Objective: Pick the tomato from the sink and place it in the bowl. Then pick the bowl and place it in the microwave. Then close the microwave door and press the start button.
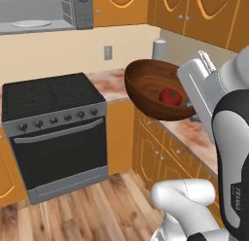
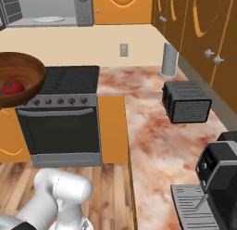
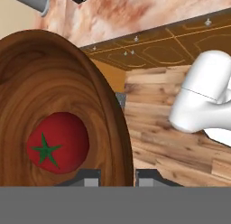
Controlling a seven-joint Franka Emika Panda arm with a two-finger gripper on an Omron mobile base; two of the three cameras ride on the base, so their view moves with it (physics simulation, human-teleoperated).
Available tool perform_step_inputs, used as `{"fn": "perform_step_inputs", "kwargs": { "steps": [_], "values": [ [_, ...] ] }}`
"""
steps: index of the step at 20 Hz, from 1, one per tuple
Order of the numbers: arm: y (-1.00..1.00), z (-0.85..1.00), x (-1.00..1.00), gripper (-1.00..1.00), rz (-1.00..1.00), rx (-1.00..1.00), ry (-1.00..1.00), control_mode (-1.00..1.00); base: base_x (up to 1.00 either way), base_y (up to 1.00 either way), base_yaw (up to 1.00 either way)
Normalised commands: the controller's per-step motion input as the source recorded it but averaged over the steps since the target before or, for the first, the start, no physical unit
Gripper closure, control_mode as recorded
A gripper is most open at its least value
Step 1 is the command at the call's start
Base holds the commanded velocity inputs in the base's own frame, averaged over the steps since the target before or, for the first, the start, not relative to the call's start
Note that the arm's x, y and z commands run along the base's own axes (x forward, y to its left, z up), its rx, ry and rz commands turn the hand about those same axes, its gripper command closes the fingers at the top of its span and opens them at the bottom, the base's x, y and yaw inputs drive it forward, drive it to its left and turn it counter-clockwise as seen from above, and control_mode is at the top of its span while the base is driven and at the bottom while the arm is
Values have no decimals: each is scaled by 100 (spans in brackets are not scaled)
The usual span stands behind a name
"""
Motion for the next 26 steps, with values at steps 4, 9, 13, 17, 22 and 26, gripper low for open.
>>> {"fn": "perform_step_inputs", "kwargs": {
  "steps": [4,9,13,17,22,26],
  "values": [
    [0,0,0,100,0,0,0,100,86,52,8],
    [0,0,0,100,0,0,0,100,84,42,15],
    [0,0,0,100,0,0,0,100,78,51,15],
    [0,0,0,100,0,0,0,100,56,51,7],
    [0,0,0,100,0,0,0,100,31,70,0],
    [0,0,0,100,0,0,0,100,27,49,-1]
  ]
}}
